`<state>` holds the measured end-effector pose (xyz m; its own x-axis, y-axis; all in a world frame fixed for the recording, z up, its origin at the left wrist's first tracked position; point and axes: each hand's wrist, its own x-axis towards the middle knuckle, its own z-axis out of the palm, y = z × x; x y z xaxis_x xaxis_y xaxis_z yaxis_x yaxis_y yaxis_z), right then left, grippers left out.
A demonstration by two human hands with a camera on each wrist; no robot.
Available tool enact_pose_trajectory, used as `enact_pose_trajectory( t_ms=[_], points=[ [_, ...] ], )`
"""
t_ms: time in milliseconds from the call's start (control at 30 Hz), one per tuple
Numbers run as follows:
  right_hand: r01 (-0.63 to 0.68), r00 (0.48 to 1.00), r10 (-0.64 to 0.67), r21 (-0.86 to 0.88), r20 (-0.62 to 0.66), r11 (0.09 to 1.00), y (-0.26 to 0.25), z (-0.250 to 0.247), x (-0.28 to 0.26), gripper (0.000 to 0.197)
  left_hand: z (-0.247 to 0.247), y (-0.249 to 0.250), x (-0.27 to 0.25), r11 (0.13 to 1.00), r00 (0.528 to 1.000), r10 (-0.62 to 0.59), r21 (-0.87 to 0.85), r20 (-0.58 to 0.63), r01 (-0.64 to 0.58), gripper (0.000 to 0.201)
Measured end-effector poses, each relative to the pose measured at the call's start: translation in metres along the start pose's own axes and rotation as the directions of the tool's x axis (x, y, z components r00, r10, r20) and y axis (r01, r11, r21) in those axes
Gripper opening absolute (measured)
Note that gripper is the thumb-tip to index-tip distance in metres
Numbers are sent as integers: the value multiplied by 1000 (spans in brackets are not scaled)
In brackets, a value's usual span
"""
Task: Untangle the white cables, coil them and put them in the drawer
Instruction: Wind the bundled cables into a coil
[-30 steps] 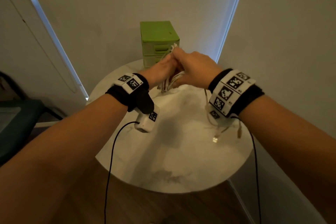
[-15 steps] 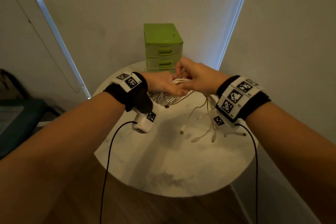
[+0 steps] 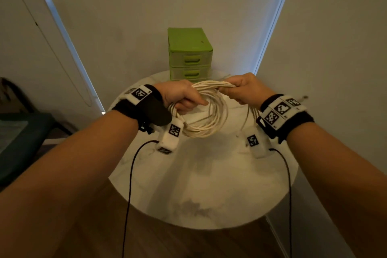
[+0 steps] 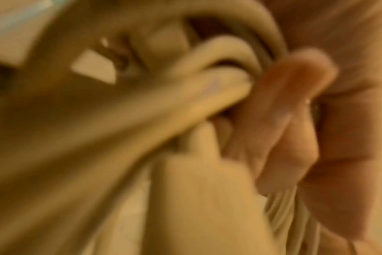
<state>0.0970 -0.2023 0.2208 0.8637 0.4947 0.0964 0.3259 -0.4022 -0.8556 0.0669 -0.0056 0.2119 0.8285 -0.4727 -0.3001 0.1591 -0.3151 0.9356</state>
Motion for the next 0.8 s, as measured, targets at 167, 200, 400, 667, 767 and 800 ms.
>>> enact_pose_trajectory(
  t_ms=[167, 200, 400, 667, 767, 800],
  points=[
    [-23, 998, 50, 497, -41, 868, 18, 7, 0, 19, 7, 0, 2, 962, 985, 142, -219, -100, -162, 32],
    [-32, 999, 34, 498, 5, 867, 19, 3, -2, 19, 7, -2, 2, 954, 982, 150, -244, -118, -175, 28],
    [2, 970, 24, 107, -242, 994, 12, 9, 3, 22, 15, -10, 11, 869, 964, 203, -423, -171, -258, 50],
    [-93, 980, 138, 282, -143, 955, 26, -6, -7, 37, 1, -12, 4, 721, 947, 209, -615, -245, -319, 57],
    [-59, 992, 88, 278, -93, 959, 30, -2, -8, 28, -2, -9, 4, 710, 940, 221, -618, -259, -337, 54],
    [-69, 992, 91, 243, -83, 968, 30, -3, -9, 28, -4, -9, 2, 716, 941, 225, -611, -255, -337, 53]
  ],
)
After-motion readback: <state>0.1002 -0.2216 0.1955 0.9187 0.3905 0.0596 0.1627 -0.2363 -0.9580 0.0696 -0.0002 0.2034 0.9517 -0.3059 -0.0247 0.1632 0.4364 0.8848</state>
